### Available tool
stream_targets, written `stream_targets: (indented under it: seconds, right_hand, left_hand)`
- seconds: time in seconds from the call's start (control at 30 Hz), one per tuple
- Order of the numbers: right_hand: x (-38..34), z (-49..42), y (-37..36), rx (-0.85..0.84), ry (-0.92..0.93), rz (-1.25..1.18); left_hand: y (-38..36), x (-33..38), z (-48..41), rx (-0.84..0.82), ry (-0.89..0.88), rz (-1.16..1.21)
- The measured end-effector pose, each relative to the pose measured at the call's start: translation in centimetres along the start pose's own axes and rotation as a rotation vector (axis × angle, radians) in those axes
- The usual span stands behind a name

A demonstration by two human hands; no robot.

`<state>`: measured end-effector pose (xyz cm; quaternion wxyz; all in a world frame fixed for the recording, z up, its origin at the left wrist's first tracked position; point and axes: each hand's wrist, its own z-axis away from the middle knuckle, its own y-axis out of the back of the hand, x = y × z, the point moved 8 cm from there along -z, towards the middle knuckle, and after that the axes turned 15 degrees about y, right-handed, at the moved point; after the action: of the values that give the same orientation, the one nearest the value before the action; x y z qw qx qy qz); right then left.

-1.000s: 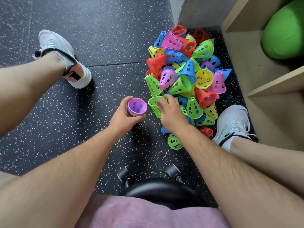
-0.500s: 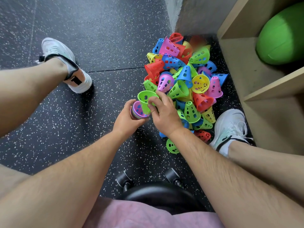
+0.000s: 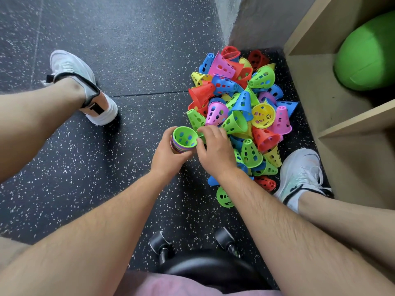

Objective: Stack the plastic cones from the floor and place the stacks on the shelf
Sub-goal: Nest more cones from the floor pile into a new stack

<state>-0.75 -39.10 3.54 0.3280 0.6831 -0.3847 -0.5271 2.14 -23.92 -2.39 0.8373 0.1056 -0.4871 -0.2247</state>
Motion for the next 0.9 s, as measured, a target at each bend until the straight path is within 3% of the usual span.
stream_targets:
  seconds: [0.1,0.27,0.37,0.7,0.9]
  right_hand:
    - [-0.4,-2.9,-0.1,-0.037,0.080,0.171]
    - [1.7,-5.7,-2.3,-0.439,0.061,0.395]
    - [2.4,-5.6,-3.0,-0.528,0.058,0.488]
    - [2.1,-4.8,-3.6,-0.419,0.111,0.496]
    - [1.7,-4.1,-0.6,-0.081,0.121,0.230]
  left_hand:
    - [0.3,0.2,-0.6,0.008,-0.004,0.027]
    - [0.5,-1.0,-1.1,-0.005,0.025,0.007]
    - [0.8,-1.7,-1.3,-0.003,0.043,0.016]
    - [0.7,-1.6,-1.2,-0.032,0.009,0.020]
    - [1.0,-1.8,-1.0,-0.023,0.036,0.050]
